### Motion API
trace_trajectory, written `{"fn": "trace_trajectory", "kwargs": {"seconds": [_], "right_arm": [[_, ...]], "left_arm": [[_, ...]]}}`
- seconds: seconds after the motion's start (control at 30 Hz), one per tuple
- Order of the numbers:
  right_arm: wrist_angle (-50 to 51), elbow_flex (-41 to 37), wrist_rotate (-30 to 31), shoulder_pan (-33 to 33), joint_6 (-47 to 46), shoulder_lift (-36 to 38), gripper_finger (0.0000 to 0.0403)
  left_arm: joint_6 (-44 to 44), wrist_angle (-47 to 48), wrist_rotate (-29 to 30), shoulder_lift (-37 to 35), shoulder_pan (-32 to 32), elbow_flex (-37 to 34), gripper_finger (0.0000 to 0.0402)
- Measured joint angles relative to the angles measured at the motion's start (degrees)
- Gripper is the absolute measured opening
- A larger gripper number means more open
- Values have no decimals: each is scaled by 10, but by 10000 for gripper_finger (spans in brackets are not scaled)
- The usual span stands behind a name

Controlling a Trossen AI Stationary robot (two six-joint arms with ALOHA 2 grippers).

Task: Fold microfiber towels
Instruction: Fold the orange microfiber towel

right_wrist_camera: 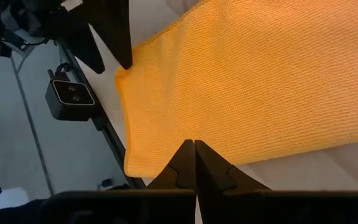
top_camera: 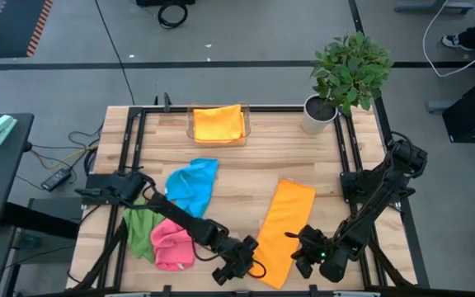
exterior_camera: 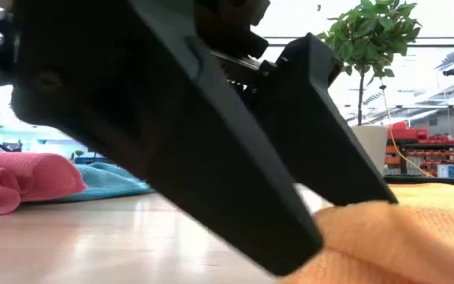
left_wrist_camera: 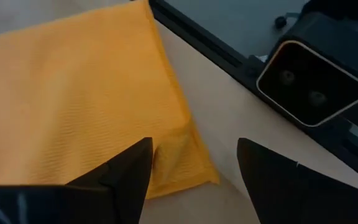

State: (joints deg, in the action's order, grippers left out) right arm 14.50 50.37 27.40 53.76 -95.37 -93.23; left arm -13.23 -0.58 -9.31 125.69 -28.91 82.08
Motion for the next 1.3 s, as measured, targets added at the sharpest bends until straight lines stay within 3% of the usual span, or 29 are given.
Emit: {"fn": "trace_trajectory", "kwargs": {"seconds": [0.23, 0.53, 0.93, 1.3], "right_arm": [[-29, 0, 10, 0, -50, -30, 2], [-133, 0, 7, -34, -10, -121, 2], [-106, 0, -3, -64, -16, -126, 2], [-98, 0, -24, -70, -24, -126, 2]], "left_arm": [[2, 6, -2, 0, -3, 0, 240], [3, 14, -2, 10, -14, 1, 238], [-1, 11, -1, 16, -27, 2, 233], [-69, -34, 29, -1, -25, 1, 227]]}}
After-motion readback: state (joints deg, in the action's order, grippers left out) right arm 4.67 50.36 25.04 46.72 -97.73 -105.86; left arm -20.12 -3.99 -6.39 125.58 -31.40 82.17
